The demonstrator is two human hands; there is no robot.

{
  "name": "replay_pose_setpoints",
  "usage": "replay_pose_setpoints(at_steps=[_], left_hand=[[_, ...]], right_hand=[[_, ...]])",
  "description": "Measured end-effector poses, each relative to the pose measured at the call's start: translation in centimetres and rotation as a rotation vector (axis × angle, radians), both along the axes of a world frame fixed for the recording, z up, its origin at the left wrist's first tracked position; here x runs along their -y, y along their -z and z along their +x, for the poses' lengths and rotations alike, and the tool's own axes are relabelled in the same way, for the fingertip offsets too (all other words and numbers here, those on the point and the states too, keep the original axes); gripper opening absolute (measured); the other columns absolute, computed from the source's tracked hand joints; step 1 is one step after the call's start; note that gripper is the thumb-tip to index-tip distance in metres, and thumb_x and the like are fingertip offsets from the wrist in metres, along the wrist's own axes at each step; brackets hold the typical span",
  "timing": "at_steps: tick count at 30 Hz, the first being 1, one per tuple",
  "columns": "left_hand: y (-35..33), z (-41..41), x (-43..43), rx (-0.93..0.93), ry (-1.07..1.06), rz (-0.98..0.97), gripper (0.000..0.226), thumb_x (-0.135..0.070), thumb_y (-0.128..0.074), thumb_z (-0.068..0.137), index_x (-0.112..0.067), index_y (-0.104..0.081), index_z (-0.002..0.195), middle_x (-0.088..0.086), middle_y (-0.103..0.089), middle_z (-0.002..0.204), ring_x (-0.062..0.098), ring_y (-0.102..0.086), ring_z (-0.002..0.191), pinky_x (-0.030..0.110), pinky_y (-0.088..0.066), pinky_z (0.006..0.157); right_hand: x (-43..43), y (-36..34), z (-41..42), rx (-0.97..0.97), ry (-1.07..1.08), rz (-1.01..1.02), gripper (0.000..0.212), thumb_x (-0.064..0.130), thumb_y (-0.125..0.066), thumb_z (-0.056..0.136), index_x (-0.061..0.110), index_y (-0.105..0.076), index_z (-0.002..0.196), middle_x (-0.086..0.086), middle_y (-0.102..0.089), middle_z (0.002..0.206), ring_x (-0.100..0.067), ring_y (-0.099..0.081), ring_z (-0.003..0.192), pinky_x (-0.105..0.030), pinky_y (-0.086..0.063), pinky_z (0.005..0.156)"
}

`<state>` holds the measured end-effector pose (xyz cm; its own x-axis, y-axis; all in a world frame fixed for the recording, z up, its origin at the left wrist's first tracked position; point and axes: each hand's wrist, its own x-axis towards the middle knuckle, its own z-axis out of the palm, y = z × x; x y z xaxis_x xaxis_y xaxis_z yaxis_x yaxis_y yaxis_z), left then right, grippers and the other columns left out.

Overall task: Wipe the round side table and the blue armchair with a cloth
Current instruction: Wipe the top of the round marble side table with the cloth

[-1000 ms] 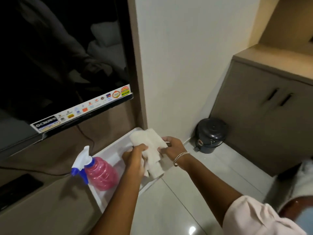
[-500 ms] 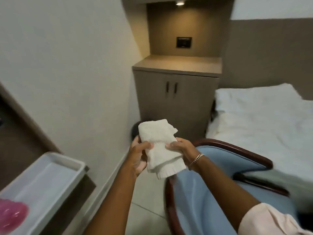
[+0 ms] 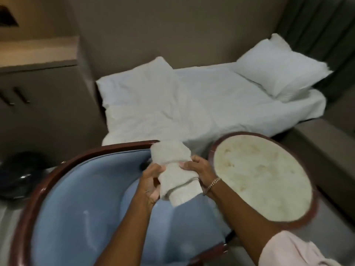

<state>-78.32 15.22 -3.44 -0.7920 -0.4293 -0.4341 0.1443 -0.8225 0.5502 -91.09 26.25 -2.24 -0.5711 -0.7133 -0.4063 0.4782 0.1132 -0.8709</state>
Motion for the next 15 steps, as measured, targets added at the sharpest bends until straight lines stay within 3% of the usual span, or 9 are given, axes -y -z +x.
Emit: replay_pose_setpoints(at_steps=[2, 4, 5, 9, 13, 15], left_hand=[[1.5, -3.9, -2.9, -0.006, 0.075, 0.066, 0.105, 0.002, -0.075, 0.046, 0.005, -0.042, 0.146, 0.033, -0.047, 0.148, 0.053, -0.039, 0.140, 0.065, -0.030, 0.117], [3.1, -7.5, -5.5, 0.041, 0.114, 0.079, 0.098, 0.002, -0.066, 0.051, 0.005, -0.042, 0.146, 0.036, -0.045, 0.148, 0.053, -0.040, 0.140, 0.067, -0.030, 0.117], [4.2, -9.4, -6.4, 0.086, 0.130, 0.088, 0.096, 0.002, -0.064, 0.052, 0.005, -0.043, 0.146, 0.037, -0.046, 0.147, 0.053, -0.041, 0.139, 0.067, -0.031, 0.117], [8.9, -18.4, -10.1, 0.230, 0.162, 0.038, 0.080, 0.007, -0.055, 0.057, 0.006, -0.051, 0.137, 0.038, -0.055, 0.138, 0.053, -0.050, 0.131, 0.066, -0.039, 0.112], [16.0, -28.4, -13.8, 0.476, 0.061, -0.109, 0.063, 0.009, -0.062, 0.074, 0.000, -0.053, 0.136, 0.027, -0.067, 0.127, 0.042, -0.064, 0.113, 0.057, -0.053, 0.101], [19.4, -32.5, -15.6, 0.612, 0.024, -0.219, 0.056, 0.005, -0.065, 0.084, -0.004, -0.053, 0.138, 0.022, -0.066, 0.131, 0.039, -0.064, 0.118, 0.057, -0.052, 0.104]], right_hand=[[-3.4, 1.6, -3.1, 0.064, 0.026, 0.031, 0.028, 0.007, -0.074, 0.061, 0.002, -0.056, 0.082, -0.018, -0.059, 0.082, -0.024, -0.065, 0.071, -0.029, -0.053, 0.065], [-6.7, 3.3, -6.1, 0.137, 0.040, 0.052, 0.051, 0.008, -0.074, 0.062, -0.001, -0.056, 0.108, -0.028, -0.054, 0.103, -0.037, -0.055, 0.094, -0.046, -0.045, 0.084], [-8.2, 4.1, -7.9, 0.162, 0.057, 0.075, 0.055, 0.008, -0.075, 0.061, -0.002, -0.056, 0.112, -0.030, -0.054, 0.105, -0.040, -0.054, 0.096, -0.050, -0.044, 0.085], [-12.9, 8.1, -17.0, 0.001, 0.132, 0.261, 0.026, -0.002, -0.083, 0.061, 0.007, -0.060, 0.068, -0.015, -0.060, 0.072, -0.026, -0.058, 0.066, -0.030, -0.050, 0.058], [-15.3, 14.9, -28.3, -0.336, 0.072, 0.472, 0.027, 0.011, -0.090, 0.061, 0.016, -0.066, 0.071, -0.002, -0.068, 0.075, -0.019, -0.061, 0.069, -0.030, -0.052, 0.064], [-15.4, 18.8, -32.6, -0.493, 0.012, 0.552, 0.029, 0.017, -0.090, 0.062, 0.022, -0.064, 0.074, 0.009, -0.067, 0.076, -0.016, -0.062, 0.073, -0.028, -0.051, 0.068]])
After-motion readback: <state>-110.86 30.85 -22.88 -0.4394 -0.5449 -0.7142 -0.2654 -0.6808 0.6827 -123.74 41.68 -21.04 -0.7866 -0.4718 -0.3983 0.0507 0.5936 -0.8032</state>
